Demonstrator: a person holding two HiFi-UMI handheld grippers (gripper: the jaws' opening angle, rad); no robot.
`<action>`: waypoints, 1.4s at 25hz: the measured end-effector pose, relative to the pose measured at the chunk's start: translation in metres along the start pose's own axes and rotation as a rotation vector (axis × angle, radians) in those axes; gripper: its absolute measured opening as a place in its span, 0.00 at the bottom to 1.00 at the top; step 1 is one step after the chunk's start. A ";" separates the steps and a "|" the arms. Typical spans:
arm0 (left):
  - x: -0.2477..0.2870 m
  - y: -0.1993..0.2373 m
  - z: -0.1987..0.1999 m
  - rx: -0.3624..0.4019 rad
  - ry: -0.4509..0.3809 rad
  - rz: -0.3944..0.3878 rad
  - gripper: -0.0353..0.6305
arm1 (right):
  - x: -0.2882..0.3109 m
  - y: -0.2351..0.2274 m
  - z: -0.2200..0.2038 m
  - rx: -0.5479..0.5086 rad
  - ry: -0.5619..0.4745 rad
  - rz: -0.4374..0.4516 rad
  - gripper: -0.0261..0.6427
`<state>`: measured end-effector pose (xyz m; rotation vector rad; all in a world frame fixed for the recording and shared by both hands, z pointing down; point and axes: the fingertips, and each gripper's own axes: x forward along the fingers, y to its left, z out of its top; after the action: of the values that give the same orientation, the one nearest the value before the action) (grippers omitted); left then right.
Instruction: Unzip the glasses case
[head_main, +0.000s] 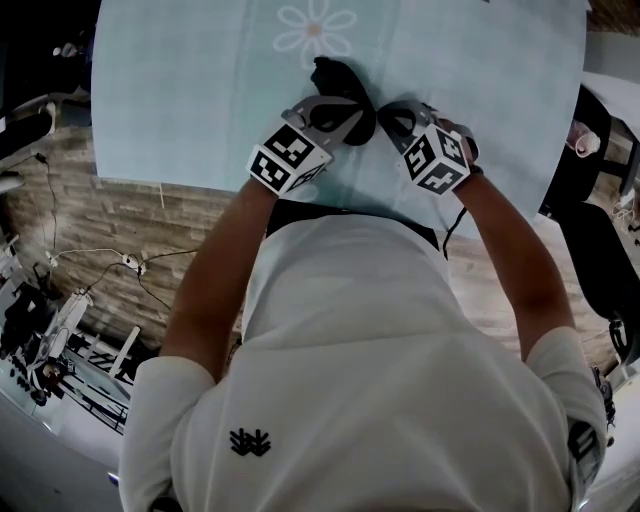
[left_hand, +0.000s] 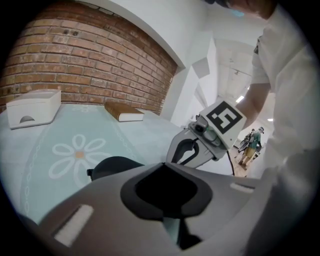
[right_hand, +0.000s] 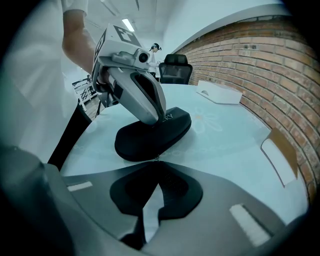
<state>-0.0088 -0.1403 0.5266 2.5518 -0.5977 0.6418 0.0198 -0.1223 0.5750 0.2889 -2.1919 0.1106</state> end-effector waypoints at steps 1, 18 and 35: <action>0.000 0.000 0.000 -0.001 -0.001 -0.004 0.13 | 0.001 -0.001 0.000 -0.005 0.002 0.004 0.04; -0.001 -0.005 0.002 -0.015 -0.021 -0.070 0.13 | 0.009 -0.028 0.012 -0.105 0.026 0.074 0.04; -0.003 -0.010 0.006 -0.064 -0.067 -0.141 0.13 | 0.024 -0.057 0.033 -0.265 0.067 0.135 0.04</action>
<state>-0.0044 -0.1346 0.5177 2.5367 -0.4477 0.4820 -0.0061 -0.1873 0.5733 -0.0109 -2.1282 -0.0940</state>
